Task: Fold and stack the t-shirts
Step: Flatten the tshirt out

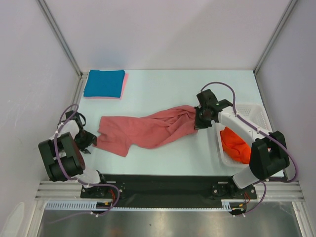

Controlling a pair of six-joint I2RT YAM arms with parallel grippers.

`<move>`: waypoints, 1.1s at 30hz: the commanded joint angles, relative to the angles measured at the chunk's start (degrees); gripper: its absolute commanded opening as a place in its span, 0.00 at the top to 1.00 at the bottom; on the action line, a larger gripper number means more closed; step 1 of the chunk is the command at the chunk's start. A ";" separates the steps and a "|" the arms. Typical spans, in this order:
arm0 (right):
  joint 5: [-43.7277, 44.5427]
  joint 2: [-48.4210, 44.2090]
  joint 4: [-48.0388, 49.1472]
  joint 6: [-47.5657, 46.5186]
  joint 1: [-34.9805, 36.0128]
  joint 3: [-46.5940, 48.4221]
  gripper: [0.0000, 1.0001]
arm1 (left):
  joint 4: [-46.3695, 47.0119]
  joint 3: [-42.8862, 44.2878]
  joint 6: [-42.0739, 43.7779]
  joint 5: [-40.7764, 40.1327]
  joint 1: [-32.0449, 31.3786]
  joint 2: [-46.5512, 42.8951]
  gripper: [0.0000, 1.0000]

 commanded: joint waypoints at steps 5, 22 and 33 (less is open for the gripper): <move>-1.21 -3.09 0.49 -0.41 0.39 -0.30 1.00 | 4.92 0.87 0.75 0.76 0.62 2.00 0.43; -1.04 -3.00 1.10 -0.86 0.47 -1.44 1.00 | 6.68 1.31 4.62 1.47 0.62 0.34 0.53; -2.00 -2.74 0.40 -0.50 0.56 -1.88 1.00 | 11.87 -0.89 6.11 4.81 0.44 -4.42 0.50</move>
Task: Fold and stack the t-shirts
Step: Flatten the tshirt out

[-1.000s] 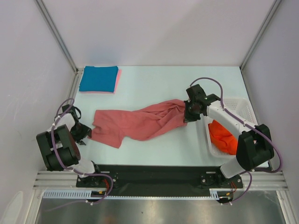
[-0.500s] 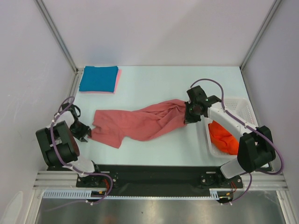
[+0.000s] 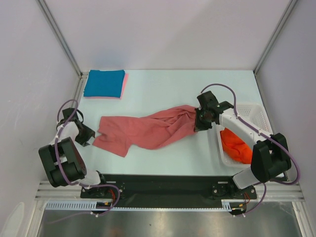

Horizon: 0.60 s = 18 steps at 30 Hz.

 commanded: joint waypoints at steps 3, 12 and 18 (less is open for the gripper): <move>-0.60 -0.96 0.31 -0.52 0.28 -0.02 1.00 | 2.71 0.19 1.52 1.86 0.36 0.97 0.51; -0.95 -0.44 0.49 -0.26 0.28 0.06 1.00 | 0.60 -2.01 1.70 0.45 0.27 0.36 0.51; -0.87 -0.53 0.40 -0.17 0.28 0.41 1.00 | 2.62 -1.92 1.69 0.46 0.27 3.34 0.52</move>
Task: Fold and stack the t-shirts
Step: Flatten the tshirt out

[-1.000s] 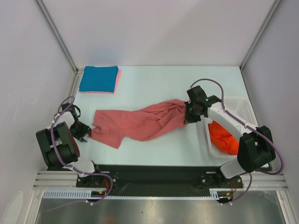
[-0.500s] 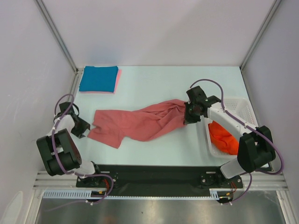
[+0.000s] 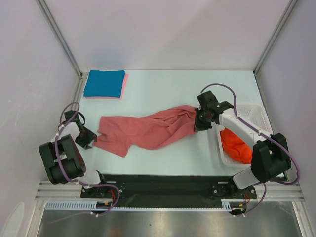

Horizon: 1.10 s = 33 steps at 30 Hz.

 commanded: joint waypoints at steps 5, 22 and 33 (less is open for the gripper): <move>0.25 -0.64 -0.34 -0.28 0.24 0.50 1.00 | 3.48 0.99 1.52 -0.29 0.36 3.94 0.57; 7.80 6.47 -9.13 -3.80 -2.05 10.51 1.00 | -7.06 9.42 0.21 -3.80 0.01 -3.86 1.00; 13.08 6.93 -15.18 -4.50 -3.19 22.73 1.00 | -17.16 30.24 -0.50 -8.88 -4.81 -19.16 1.00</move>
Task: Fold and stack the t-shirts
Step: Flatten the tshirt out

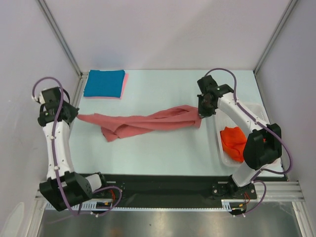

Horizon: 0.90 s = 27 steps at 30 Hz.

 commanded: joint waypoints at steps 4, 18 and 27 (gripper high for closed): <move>0.77 -4.34 -6.40 -1.51 -0.31 9.21 1.00 | -4.38 15.11 -0.89 -5.32 -4.51 -5.21 1.00; -18.99 -11.02 -6.60 4.02 -3.29 3.74 1.00 | -7.73 15.23 -2.66 -8.04 -9.25 -12.85 1.00; -22.26 -10.51 1.31 3.33 -4.17 -18.52 0.99 | -3.68 2.22 -0.64 -6.99 -9.34 -16.11 1.00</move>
